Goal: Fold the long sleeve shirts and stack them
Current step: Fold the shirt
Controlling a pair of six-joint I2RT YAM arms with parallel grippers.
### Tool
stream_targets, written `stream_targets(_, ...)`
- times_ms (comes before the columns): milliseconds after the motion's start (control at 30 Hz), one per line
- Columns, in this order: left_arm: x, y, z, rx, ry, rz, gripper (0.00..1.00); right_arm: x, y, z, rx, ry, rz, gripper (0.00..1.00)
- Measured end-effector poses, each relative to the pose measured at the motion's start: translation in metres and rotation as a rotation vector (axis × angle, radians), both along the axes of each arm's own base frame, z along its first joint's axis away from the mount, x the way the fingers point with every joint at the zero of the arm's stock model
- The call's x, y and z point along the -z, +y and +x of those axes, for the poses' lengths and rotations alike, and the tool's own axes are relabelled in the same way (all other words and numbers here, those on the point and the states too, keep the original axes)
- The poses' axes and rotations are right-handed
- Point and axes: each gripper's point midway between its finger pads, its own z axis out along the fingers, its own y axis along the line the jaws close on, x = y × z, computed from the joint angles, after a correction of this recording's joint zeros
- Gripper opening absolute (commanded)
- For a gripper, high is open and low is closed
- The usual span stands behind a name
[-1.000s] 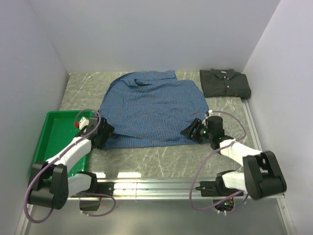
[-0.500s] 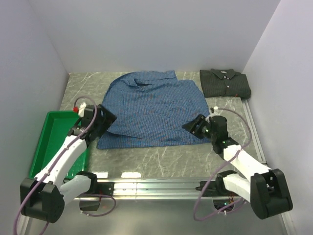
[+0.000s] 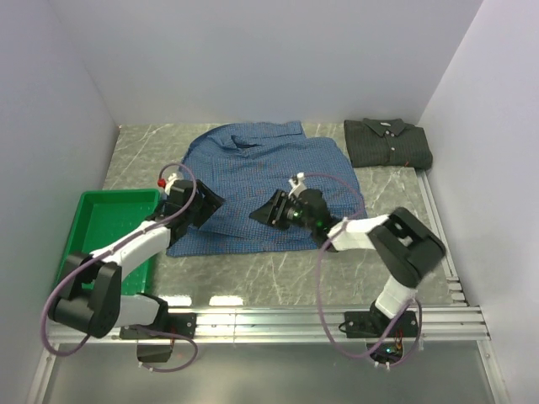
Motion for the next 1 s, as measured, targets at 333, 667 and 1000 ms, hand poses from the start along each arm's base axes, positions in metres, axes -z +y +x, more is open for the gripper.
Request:
stream_targets(333, 0.058, 0.050, -0.019, -0.197, 0.076, -0.021, 0.74, 0.071, -0.008, -0.017, 0.036, 0.113, -0.043, 0.60)
stream_targets(667, 0.053, 0.081, -0.034, -0.320, 0.029, -0.069, 0.74, 0.059, -0.019, -0.020, 0.047, 0.055, -0.074, 0.60)
stream_targets(1000, 0.045, 0.082, -0.037, -0.319, 0.014, -0.068, 0.74, -0.047, 0.087, 0.026, -0.066, -0.153, 0.095, 0.61)
